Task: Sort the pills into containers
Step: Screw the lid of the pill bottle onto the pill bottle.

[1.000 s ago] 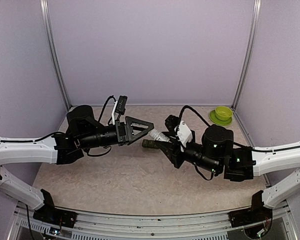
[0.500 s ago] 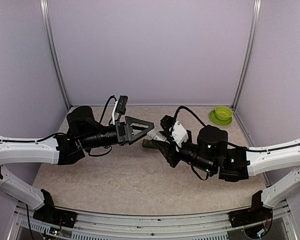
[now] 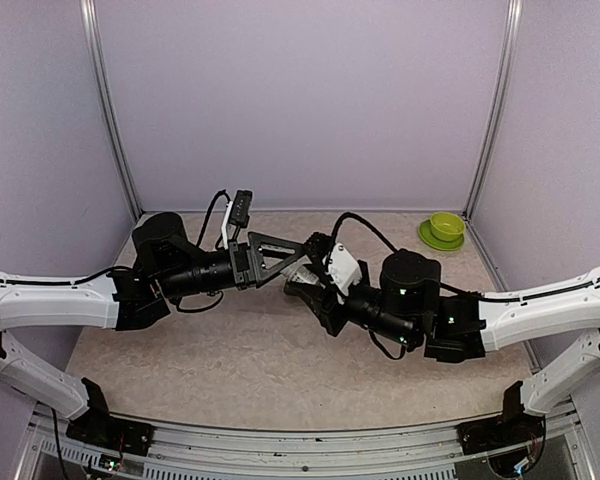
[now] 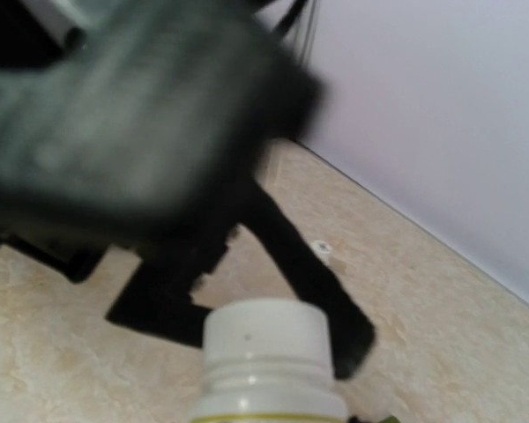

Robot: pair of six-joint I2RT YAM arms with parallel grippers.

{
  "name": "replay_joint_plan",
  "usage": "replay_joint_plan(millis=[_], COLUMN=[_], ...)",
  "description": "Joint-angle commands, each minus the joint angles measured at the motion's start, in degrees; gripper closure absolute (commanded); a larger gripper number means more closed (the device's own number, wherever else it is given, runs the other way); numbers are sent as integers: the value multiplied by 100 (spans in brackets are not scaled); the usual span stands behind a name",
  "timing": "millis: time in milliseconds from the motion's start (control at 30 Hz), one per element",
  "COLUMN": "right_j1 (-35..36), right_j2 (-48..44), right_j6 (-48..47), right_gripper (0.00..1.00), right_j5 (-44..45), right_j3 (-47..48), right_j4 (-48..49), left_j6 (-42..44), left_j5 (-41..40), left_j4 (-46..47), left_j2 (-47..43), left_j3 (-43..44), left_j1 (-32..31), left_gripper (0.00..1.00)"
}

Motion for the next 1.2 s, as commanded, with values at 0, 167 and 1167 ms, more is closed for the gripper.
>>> replay_joint_plan(millis=[0, 167, 1167], right_j1=[84, 148, 160], right_j2=[268, 481, 170], right_j6=[-20, -16, -397], right_gripper=[75, 75, 74], right_j5=[-183, -265, 457], right_j3=[215, 295, 67], right_j4=[-23, -44, 346], left_j6=[21, 50, 27], left_j5=[244, 205, 191], left_j4=[407, 408, 350], left_j2=[-189, -275, -406], left_j3=[-24, -36, -150], left_j1=[-72, -69, 1], left_gripper=[1, 1, 1])
